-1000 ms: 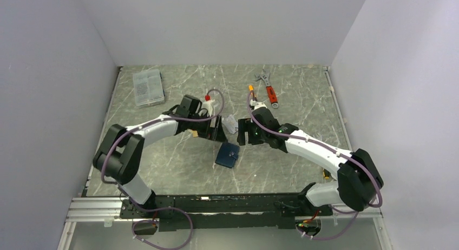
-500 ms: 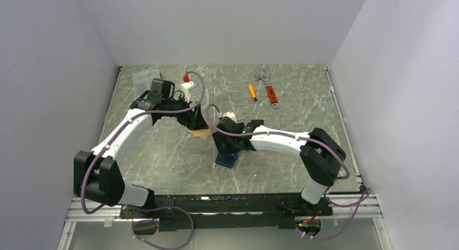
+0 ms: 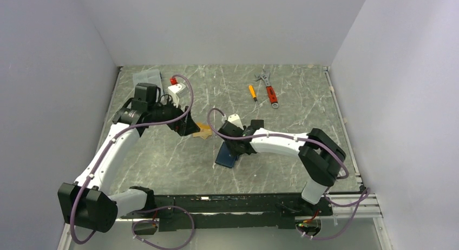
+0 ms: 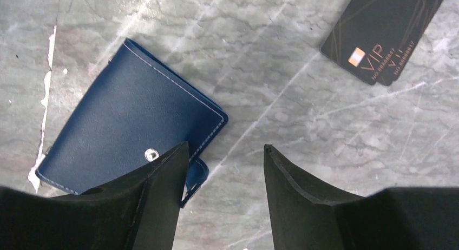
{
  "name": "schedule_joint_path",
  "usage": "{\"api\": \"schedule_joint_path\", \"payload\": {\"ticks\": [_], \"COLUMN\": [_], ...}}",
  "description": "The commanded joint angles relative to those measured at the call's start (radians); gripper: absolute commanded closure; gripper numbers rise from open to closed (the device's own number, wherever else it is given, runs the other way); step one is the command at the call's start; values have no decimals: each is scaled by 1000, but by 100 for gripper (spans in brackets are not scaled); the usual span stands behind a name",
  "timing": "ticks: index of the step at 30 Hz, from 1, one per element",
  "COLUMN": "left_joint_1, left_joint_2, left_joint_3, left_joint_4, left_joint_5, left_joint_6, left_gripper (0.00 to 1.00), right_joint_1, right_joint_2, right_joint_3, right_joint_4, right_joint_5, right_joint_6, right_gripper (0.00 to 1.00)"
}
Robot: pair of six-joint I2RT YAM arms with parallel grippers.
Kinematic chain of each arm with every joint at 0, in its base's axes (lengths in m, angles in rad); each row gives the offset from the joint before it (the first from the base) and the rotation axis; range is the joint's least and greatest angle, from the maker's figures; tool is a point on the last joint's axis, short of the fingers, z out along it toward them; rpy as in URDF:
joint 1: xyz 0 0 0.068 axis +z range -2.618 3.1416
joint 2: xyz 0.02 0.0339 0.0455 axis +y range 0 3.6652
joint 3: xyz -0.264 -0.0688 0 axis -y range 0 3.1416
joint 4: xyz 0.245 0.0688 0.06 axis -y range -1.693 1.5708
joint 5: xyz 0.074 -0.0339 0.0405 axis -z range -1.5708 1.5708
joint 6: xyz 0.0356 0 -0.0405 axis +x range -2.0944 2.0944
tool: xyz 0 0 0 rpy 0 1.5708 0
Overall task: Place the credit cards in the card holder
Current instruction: Open the card holder at the center of the board.
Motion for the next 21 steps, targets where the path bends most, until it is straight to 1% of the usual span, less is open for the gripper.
{"api": "schedule_joint_path", "payload": {"ticks": [1, 6, 9, 11, 13, 16, 19, 20, 21], "left_joint_1": [5, 1, 1, 3, 4, 8, 7, 7, 7], "left_joint_2": [-10, 6, 44, 73, 98, 140, 198, 219, 242], "left_joint_3": [-28, -82, -94, -87, -79, -66, -42, -29, -19], "left_joint_4": [13, 47, 73, 89, 111, 138, 158, 166, 174], "left_joint_5": [-5, -38, -95, -128, -157, -161, -214, -248, -289], "left_joint_6": [0, -18, -24, -37, -56, -63, 19, 67, 147], "left_gripper": [1, 1, 1, 1, 1, 1, 0, 1, 1], "right_joint_1": [4, -13, -68, -120, -157, -166, -169, -177, -186], "right_joint_2": [-85, -107, -123, -160, -183, -189, -159, -139, -114], "right_joint_3": [-37, -66, -66, -64, -42, 32, 123, 154, 181], "right_joint_4": [12, 24, 17, 29, 35, 45, 99, 126, 152], "right_joint_5": [31, 26, 17, -15, -41, -105, -240, -296, -356], "right_joint_6": [14, 1, -33, -60, -89, -138, -163, -166, -164], "right_gripper": [45, 46, 46, 46, 46, 44, 38, 36, 36]}}
